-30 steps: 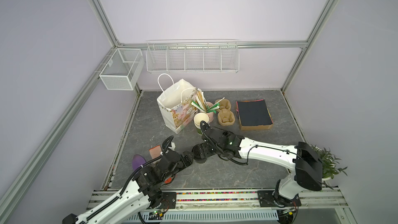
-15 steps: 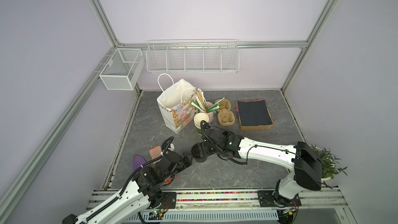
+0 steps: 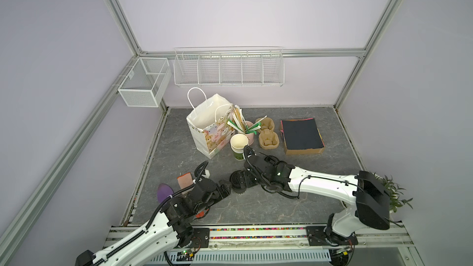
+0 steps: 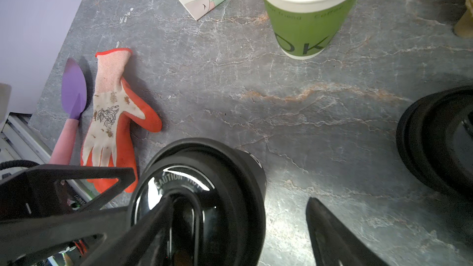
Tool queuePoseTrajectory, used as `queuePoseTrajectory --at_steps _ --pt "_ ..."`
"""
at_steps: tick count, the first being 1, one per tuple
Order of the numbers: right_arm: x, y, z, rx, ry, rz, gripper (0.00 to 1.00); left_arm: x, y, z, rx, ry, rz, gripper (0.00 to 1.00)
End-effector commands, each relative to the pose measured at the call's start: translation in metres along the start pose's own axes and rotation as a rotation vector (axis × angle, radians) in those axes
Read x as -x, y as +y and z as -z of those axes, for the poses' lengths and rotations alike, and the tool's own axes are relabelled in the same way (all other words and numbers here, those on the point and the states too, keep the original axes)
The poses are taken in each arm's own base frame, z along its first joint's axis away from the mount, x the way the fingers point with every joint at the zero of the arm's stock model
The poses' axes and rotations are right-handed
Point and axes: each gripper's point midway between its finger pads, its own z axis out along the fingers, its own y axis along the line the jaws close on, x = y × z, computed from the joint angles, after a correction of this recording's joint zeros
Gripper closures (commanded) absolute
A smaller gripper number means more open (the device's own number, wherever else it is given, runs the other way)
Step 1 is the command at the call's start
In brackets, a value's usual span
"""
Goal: Pack a coffee takeout order
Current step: Press the lid on the coffee cup.
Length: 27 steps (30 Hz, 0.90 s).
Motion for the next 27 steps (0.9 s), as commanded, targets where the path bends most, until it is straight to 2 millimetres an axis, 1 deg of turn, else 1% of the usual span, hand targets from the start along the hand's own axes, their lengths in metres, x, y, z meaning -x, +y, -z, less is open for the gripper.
queuePoseTrajectory --at_steps 1,5,11,16,20,23,25,26,27 --pt "-0.03 -0.02 -0.004 -0.075 0.082 0.016 0.16 0.0 0.002 -0.006 0.003 -0.008 0.017 0.08" --pt "-0.032 -0.02 -0.005 -0.077 0.081 0.015 0.16 -0.004 0.008 -0.012 0.013 0.001 0.027 0.08" --pt "-0.036 -0.022 -0.006 -0.085 0.082 0.013 0.16 -0.005 0.015 -0.016 0.036 -0.002 0.023 0.1" --pt "-0.039 -0.025 -0.007 -0.091 0.08 -0.005 0.16 -0.016 0.038 -0.023 0.078 0.021 0.048 0.14" --pt "-0.041 -0.027 -0.008 -0.102 0.082 -0.013 0.16 -0.021 0.054 -0.022 0.125 0.016 0.044 0.16" --pt "-0.042 -0.029 -0.009 -0.109 0.082 -0.018 0.16 -0.024 0.063 -0.022 0.147 0.006 0.047 0.19" --pt "-0.042 -0.03 -0.009 -0.115 0.081 -0.02 0.16 -0.025 0.062 -0.023 0.145 0.004 0.053 0.2" --pt "-0.042 -0.031 -0.009 -0.119 0.079 -0.022 0.16 -0.031 0.079 -0.028 0.186 0.012 0.046 0.21" --pt "-0.043 -0.032 -0.009 -0.121 0.08 -0.024 0.16 -0.033 0.084 -0.029 0.201 0.014 0.046 0.21"
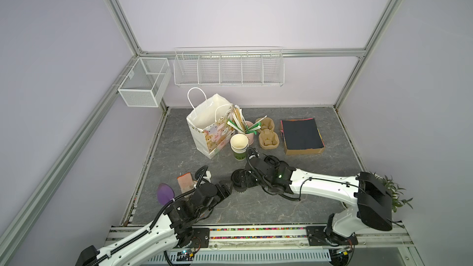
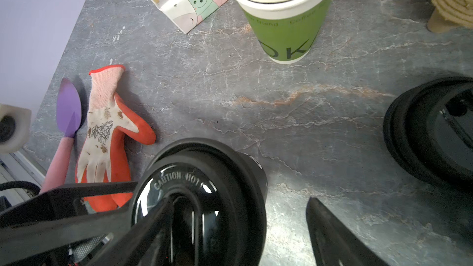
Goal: Pack a coffee takeout order
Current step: Press the lid on the coffee cup.
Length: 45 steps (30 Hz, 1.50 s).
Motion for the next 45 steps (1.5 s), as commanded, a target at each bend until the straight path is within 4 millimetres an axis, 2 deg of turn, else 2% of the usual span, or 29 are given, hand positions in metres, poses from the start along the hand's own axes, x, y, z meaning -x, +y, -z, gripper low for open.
queuePoseTrajectory --at_steps 1,10,12,17,24,28,32,37,42,45 --pt "-0.042 -0.027 -0.008 -0.096 0.125 0.034 0.16 -0.022 0.094 -0.003 0.311 0.052 -0.043 0.21" --pt "-0.044 -0.031 -0.007 -0.11 0.121 0.03 0.16 -0.025 0.125 -0.003 0.41 0.037 -0.06 0.24" --pt "-0.046 -0.032 -0.008 -0.112 0.126 0.031 0.15 -0.026 0.132 -0.003 0.418 0.033 -0.057 0.32" --pt "-0.047 -0.033 -0.01 -0.112 0.125 0.025 0.15 -0.029 0.146 0.0 0.44 0.034 -0.051 0.35" --pt "-0.047 -0.033 -0.011 -0.113 0.121 0.021 0.15 -0.029 0.161 0.003 0.493 0.032 -0.07 0.4" --pt "-0.048 -0.034 -0.013 -0.117 0.127 0.024 0.15 -0.026 0.158 0.004 0.509 0.028 -0.088 0.39" --pt "-0.047 -0.032 -0.012 -0.109 0.126 0.027 0.15 -0.013 0.129 0.007 0.48 -0.005 -0.129 0.3" --pt "-0.044 -0.029 -0.008 -0.102 0.12 0.033 0.14 0.009 0.064 0.016 0.359 -0.052 -0.163 0.26" --pt "-0.039 -0.026 -0.005 -0.096 0.116 0.04 0.14 0.036 0.006 0.041 0.284 -0.119 -0.215 0.24" --pt "-0.034 -0.025 0.0 -0.099 0.106 0.045 0.14 0.051 -0.014 0.054 0.269 -0.171 -0.256 0.23"
